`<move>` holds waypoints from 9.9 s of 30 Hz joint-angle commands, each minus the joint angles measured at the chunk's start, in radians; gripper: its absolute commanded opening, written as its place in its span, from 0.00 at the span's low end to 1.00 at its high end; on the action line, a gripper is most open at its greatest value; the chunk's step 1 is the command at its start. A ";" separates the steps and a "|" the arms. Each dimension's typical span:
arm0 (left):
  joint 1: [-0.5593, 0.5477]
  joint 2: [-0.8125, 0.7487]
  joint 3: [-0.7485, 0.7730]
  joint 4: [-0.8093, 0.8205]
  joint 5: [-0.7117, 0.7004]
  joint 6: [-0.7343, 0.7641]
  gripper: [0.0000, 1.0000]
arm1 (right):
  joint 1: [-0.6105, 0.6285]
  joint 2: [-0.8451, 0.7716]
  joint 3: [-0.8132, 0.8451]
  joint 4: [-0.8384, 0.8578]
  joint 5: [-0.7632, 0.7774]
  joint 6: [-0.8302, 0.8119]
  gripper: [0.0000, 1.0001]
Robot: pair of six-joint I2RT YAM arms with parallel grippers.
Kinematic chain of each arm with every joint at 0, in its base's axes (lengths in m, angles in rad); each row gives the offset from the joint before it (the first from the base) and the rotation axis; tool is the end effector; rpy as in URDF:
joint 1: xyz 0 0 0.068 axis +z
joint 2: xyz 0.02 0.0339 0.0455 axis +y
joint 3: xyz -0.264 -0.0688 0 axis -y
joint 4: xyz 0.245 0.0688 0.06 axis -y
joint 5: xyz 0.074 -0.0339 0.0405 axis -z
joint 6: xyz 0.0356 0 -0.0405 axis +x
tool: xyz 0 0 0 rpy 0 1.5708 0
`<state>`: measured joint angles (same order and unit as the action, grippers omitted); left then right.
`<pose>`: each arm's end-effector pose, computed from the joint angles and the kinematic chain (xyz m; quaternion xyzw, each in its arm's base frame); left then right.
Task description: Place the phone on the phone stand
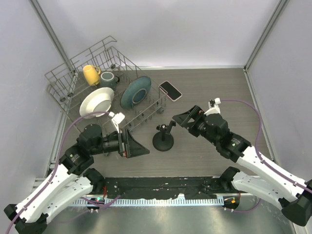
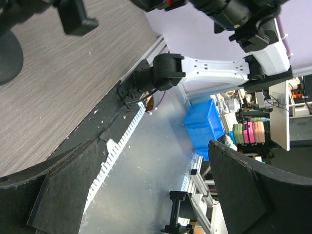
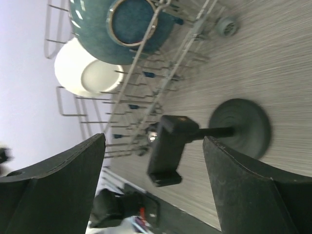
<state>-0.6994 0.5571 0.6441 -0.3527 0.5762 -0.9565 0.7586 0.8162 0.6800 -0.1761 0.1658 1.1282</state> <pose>0.0908 -0.1017 0.3069 0.0734 0.7776 -0.5815 0.2275 0.1448 0.1291 0.2985 0.1959 0.7830 0.4355 0.3985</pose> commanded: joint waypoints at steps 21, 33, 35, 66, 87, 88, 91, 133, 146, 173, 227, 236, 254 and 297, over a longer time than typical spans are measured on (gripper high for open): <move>0.000 0.147 0.460 -0.382 -0.062 0.381 1.00 | -0.467 1.199 1.091 -0.226 -0.258 -0.955 0.86; 0.000 0.168 0.546 -0.557 -0.081 0.400 1.00 | -0.475 1.578 1.510 -0.470 -0.457 -1.234 0.86; 0.000 0.167 0.546 -0.560 -0.079 0.398 1.00 | -0.473 1.594 1.517 -0.487 -0.552 -1.248 0.86; 0.000 0.320 0.577 -0.549 -0.039 0.397 1.00 | -0.301 1.578 1.443 -0.562 0.030 -1.443 0.86; 0.000 0.346 0.552 -0.499 -0.019 0.351 1.00 | -0.352 1.686 1.570 -0.657 -0.181 -1.593 0.90; 0.000 0.345 0.552 -0.497 -0.019 0.349 1.00 | -0.355 1.687 1.570 -0.658 -0.218 -1.593 0.91; 0.000 0.351 0.551 -0.488 -0.019 0.346 1.00 | -0.367 1.709 1.583 -0.672 -0.258 -1.595 0.91; 0.000 0.260 0.457 -0.425 0.010 0.346 1.00 | -0.251 1.112 0.719 -0.525 -0.061 -1.041 0.73; 0.000 0.241 0.486 -0.485 -0.029 0.380 1.00 | -0.248 1.275 0.929 -0.571 0.000 -1.079 0.78; 0.000 0.244 0.479 -0.474 -0.029 0.377 1.00 | -0.255 1.116 0.858 -0.407 -0.011 -1.064 0.91; 0.000 0.185 0.462 -0.447 -0.058 0.308 1.00 | -0.229 0.986 0.486 -0.283 0.107 -1.022 0.27; 0.000 0.153 0.407 -0.399 -0.072 0.271 1.00 | -0.249 0.887 0.466 -0.272 0.091 -1.005 0.55; 0.000 0.228 0.428 -0.445 -0.021 0.335 1.00 | -0.496 0.971 0.547 -0.253 -0.287 -1.146 0.87; 0.000 0.191 0.416 -0.489 -0.049 0.366 1.00 | -0.265 1.104 0.492 -0.335 0.032 -1.104 0.36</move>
<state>-0.6991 0.7570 1.0428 -0.8532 0.5236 -0.5800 0.4896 1.8805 1.2316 -0.4854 0.1684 -0.0044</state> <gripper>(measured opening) 0.996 0.771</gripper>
